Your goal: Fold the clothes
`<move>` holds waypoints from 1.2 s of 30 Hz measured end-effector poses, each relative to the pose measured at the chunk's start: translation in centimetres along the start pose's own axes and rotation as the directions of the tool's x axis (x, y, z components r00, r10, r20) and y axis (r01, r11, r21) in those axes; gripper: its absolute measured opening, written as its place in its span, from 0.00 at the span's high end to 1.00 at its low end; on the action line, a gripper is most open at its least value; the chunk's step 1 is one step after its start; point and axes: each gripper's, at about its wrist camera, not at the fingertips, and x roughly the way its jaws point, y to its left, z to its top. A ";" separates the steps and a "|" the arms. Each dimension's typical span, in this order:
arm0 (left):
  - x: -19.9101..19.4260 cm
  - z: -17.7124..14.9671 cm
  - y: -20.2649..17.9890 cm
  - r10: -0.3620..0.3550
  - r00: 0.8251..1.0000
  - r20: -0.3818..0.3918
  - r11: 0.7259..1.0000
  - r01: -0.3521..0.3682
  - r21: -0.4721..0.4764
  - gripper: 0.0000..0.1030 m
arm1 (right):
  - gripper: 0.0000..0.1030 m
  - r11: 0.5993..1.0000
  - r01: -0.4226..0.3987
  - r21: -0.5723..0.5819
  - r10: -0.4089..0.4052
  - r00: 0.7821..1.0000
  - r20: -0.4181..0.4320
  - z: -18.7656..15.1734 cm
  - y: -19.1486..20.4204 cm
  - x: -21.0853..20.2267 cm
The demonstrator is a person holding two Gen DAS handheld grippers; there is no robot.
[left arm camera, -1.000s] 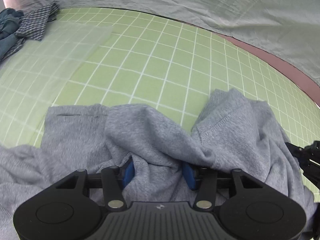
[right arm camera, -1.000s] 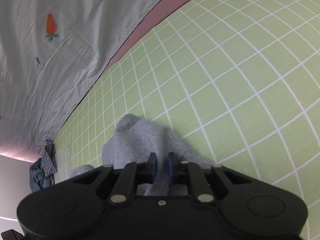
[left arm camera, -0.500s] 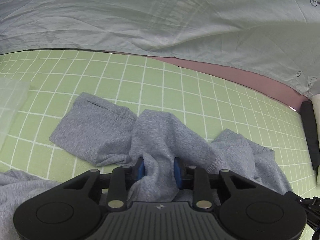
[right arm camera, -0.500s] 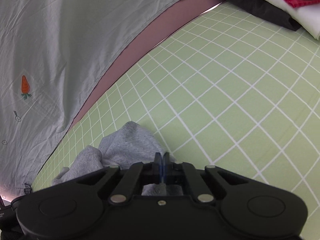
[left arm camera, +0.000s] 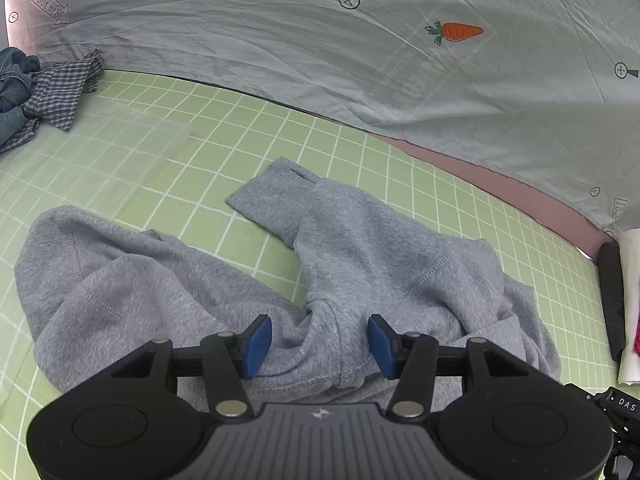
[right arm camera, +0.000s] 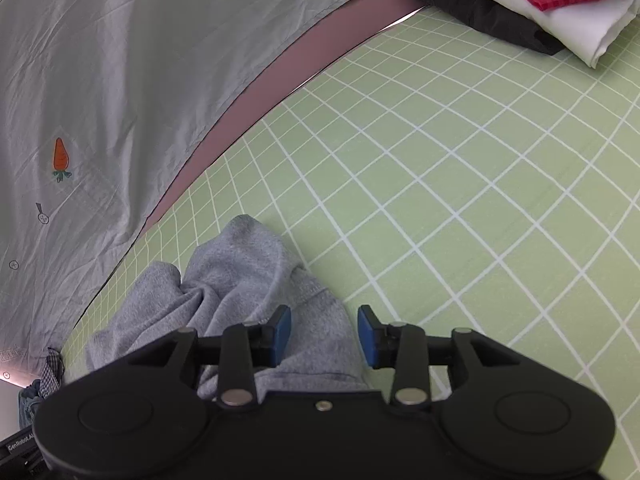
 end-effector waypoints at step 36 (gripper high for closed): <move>3.4 3.5 -8.6 -0.170 0.985 0.041 0.982 0.165 0.095 0.90 | 0.94 0.982 -0.160 0.103 0.121 0.944 0.306 9.8 0.1 -4.2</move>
